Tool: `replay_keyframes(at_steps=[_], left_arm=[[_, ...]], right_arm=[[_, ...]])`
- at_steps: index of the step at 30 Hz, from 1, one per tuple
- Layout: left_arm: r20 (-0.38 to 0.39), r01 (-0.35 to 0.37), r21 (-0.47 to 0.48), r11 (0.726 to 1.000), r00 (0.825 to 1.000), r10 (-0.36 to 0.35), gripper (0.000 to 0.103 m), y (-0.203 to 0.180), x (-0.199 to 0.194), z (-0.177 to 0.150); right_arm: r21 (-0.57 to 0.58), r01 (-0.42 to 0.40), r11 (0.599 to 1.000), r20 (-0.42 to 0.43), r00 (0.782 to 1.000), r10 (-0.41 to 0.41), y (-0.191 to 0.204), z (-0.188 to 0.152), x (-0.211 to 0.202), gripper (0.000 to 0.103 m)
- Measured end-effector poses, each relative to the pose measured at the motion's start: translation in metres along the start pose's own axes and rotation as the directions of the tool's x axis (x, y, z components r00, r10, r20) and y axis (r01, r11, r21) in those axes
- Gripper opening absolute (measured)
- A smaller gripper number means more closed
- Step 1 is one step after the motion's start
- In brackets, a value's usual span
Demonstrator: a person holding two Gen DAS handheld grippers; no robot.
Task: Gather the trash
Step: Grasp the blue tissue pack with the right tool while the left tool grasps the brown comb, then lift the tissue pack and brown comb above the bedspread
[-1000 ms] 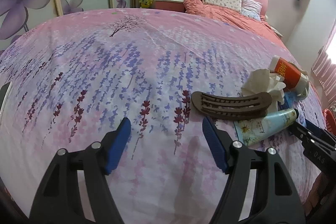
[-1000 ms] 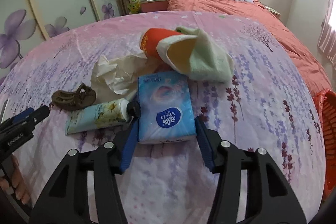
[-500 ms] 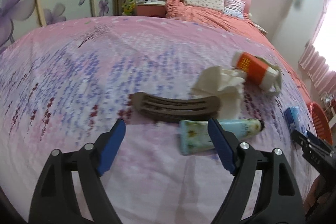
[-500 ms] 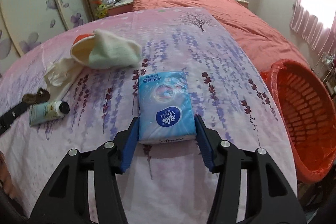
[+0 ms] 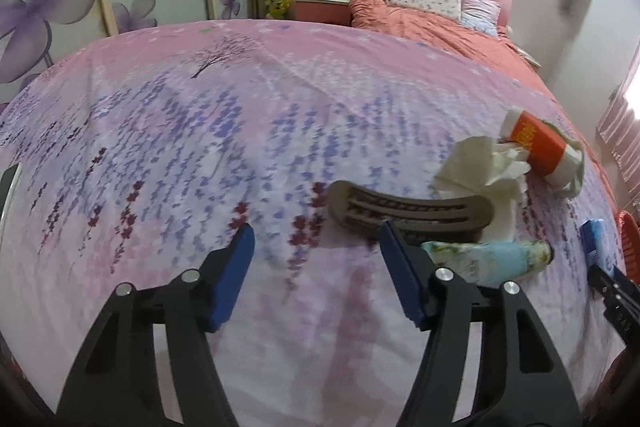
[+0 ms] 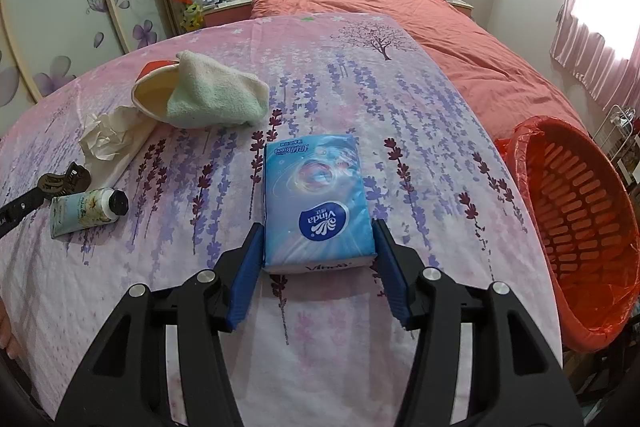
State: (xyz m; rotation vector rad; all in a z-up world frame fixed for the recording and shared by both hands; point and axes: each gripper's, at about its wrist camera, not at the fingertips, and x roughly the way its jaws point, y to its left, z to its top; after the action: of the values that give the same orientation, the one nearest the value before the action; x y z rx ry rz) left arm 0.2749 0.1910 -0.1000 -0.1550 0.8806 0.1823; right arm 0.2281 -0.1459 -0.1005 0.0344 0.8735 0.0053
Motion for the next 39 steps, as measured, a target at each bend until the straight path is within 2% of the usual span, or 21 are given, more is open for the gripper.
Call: replay_keyframes(at_steps=[4, 8, 11, 15, 22, 27, 33, 36, 39], left_arm=[[-0.014, -0.047, 0.003, 0.999, 0.999, 0.047, 0.060, 0.012, 0.007, -0.004], [-0.012, -0.083, 0.034, 0.996, 0.996, 0.084, 0.057, 0.004, 0.014, 0.004], [-0.009, -0.083, 0.040, 0.996, 0.996, 0.084, 0.053, -0.004, 0.023, 0.016], [-0.021, -0.060, 0.040, 0.997, 0.998, 0.061, 0.048, -0.020, 0.043, 0.042], [-0.019, -0.033, 0.062, 0.998, 0.999, 0.034, 0.047, -0.044, 0.066, 0.069], [-0.003, 0.061, 0.031, 0.998, 0.998, -0.061, 0.047, -0.029, 0.043, 0.057], [-0.030, 0.170, 0.104, 0.980, 0.985, -0.168, 0.047, -0.042, 0.028, 0.036], [-0.049, 0.174, 0.131, 0.976, 0.984, -0.169, 0.044, -0.051, 0.032, 0.030], [-0.047, 0.139, 0.164, 0.977, 0.990, -0.133, 0.039, -0.058, 0.038, 0.027]], right_arm=[[0.000, -0.001, 1.000, 0.000, 1.000, 0.001, 0.000, 0.000, 0.000, 0.055], [0.000, -0.004, 1.000, 0.000, 1.000, 0.004, -0.001, 0.000, -0.001, 0.056], [0.001, -0.008, 1.000, 0.000, 1.000, 0.008, -0.001, -0.001, -0.002, 0.057], [0.000, -0.011, 1.000, -0.001, 1.000, 0.011, 0.000, -0.001, -0.002, 0.057], [0.001, -0.015, 1.000, -0.001, 1.000, 0.015, 0.002, -0.001, -0.003, 0.059], [0.001, -0.027, 1.000, -0.002, 1.000, 0.027, 0.002, -0.002, -0.003, 0.061], [0.000, -0.031, 1.000, -0.003, 1.000, 0.031, 0.003, -0.003, -0.003, 0.062], [0.001, -0.034, 0.999, -0.002, 0.999, 0.034, 0.002, -0.003, -0.003, 0.062], [0.000, -0.033, 0.999, -0.003, 0.999, 0.033, 0.002, -0.002, -0.002, 0.062]])
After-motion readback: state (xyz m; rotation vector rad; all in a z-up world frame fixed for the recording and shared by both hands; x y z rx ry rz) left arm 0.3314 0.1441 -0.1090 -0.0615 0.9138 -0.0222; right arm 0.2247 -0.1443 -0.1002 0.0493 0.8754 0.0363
